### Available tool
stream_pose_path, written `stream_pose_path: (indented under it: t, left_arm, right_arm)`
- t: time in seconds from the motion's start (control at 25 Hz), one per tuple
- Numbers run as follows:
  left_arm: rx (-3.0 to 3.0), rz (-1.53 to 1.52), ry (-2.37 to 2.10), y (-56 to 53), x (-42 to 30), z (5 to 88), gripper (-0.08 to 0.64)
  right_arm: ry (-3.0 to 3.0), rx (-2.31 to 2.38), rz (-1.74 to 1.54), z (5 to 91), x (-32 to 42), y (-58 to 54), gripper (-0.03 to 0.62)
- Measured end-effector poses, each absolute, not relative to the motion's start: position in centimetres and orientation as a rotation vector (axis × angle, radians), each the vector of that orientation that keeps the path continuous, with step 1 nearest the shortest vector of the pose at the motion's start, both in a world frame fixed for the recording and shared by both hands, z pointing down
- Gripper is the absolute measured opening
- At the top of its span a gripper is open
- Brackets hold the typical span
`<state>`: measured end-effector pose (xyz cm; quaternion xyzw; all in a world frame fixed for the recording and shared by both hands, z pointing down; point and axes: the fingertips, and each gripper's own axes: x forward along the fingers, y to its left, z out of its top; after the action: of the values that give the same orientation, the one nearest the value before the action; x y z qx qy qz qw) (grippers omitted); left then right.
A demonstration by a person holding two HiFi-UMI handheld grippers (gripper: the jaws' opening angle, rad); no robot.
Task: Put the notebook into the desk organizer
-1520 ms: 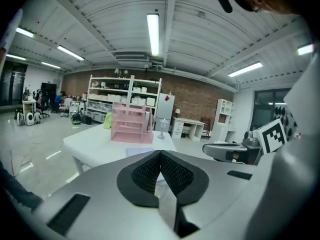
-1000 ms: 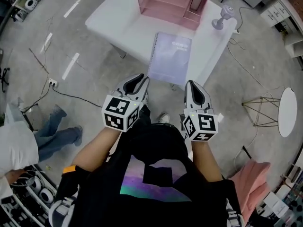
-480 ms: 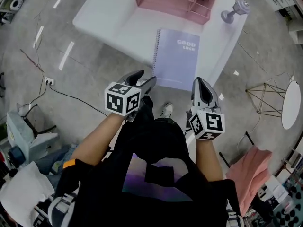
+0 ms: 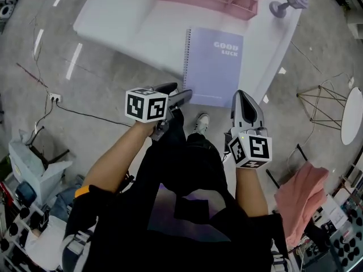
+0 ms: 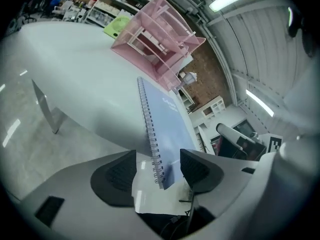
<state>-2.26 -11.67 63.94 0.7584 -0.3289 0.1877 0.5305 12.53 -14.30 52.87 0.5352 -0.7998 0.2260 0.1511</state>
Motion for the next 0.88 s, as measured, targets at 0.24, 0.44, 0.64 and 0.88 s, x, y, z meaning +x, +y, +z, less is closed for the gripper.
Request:
stream_pose_path:
  t: [0.24,0.44,0.64,0.88]
  left_arm:
    - [1.766,0.428,-0.65,-11.6,-0.5,64.9,0.261]
    - [1.697,0.388,-0.586,-11.4,0.7,64.8,0.143]
    - [1.627,0.304,-0.527,-11.4,0.8,63.6,0.069]
    - [1.507,0.139,-0.397,-10.8,0.6,60.9,0.038]
  right_arm:
    - [-2.274,1.557,0.671,53.5,12.5,-14.5,0.015]
    - [-2.259,1.58,0.688,53.8,13.1,-14.4,0.015]
    - [-2.239,1.597,0.732,54.5,14.2,-14.2,0.015]
    - [-2.24,1.575,0.895,55.4,15.0,-13.7,0.023]
